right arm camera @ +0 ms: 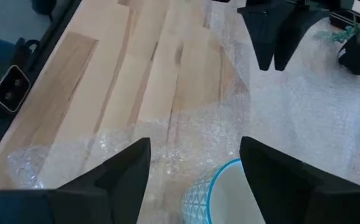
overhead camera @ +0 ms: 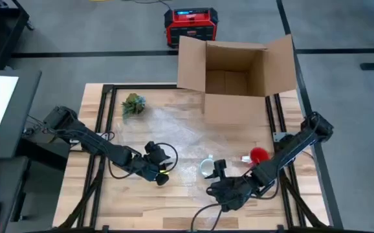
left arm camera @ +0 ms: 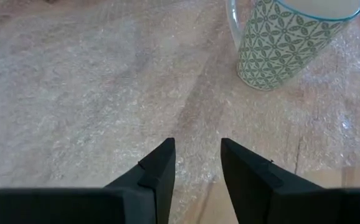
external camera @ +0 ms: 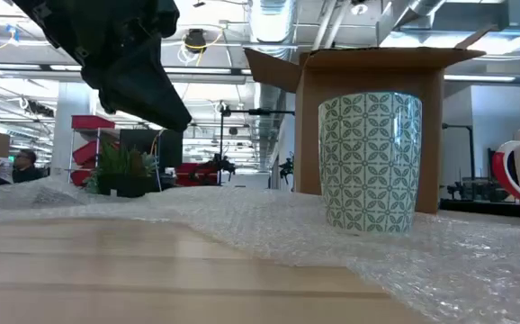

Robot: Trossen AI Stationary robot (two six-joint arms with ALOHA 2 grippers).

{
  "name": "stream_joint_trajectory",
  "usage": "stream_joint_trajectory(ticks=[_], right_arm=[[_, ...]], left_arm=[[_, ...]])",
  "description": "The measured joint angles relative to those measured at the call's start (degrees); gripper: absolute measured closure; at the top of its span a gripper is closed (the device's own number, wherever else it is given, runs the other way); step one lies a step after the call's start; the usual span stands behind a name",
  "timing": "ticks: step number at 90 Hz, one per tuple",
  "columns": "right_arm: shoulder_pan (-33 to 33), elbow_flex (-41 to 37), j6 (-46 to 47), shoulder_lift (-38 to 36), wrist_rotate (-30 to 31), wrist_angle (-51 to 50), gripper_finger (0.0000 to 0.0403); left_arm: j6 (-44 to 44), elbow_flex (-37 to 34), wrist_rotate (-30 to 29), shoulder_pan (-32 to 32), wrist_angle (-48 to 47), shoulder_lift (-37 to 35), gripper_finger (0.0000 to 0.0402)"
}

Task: Wrap mug
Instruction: Wrap the blue patterned mug with the transparent bubble wrap

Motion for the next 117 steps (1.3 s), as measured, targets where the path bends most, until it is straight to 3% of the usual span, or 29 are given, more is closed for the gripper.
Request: stream_joint_trajectory(ticks=[117], right_arm=[[-0.20,0.00,1.20,0.00,0.11,0.04,0.0164]], left_arm=[[-0.01,0.00,0.00,0.02,0.00,0.00,0.0292]])
